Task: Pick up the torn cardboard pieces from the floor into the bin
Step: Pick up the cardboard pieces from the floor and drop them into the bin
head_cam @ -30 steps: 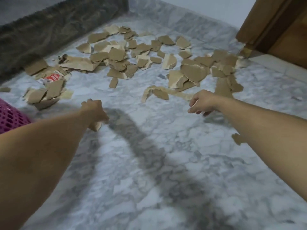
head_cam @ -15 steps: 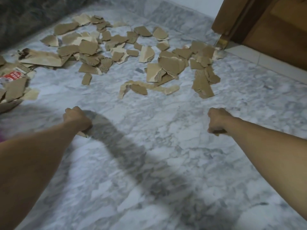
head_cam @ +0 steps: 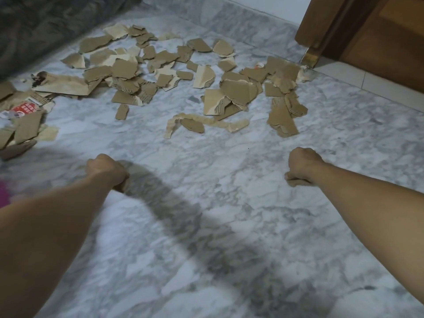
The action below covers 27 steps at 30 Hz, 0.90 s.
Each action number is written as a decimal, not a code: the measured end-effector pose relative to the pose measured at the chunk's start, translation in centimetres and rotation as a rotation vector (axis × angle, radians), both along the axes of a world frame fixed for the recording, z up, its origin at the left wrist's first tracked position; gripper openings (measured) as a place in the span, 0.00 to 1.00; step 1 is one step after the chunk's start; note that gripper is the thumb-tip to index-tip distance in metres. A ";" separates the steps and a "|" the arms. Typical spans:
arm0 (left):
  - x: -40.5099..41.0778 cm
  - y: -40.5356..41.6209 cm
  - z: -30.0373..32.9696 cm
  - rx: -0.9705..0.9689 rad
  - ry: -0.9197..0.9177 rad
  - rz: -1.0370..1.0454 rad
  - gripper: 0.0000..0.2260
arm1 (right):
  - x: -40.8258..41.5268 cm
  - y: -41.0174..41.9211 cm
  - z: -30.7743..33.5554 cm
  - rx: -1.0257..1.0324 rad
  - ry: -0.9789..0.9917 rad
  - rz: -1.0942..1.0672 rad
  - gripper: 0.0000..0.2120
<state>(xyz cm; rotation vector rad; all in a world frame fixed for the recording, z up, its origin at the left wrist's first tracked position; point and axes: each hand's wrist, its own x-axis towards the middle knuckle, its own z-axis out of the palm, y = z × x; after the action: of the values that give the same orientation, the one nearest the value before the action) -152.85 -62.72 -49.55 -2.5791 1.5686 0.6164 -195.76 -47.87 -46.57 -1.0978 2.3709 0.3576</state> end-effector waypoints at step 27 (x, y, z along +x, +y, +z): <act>-11.3 -8.7 13.7 0.073 0.572 -0.409 0.04 | 6.2 -15.4 16.1 -0.421 -0.342 -0.063 0.09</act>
<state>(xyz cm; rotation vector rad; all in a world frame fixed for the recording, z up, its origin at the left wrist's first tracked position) -164.18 -71.45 -35.84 -2.0236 2.0904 1.4039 -189.52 -63.25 -30.47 -1.1506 2.2108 -0.3447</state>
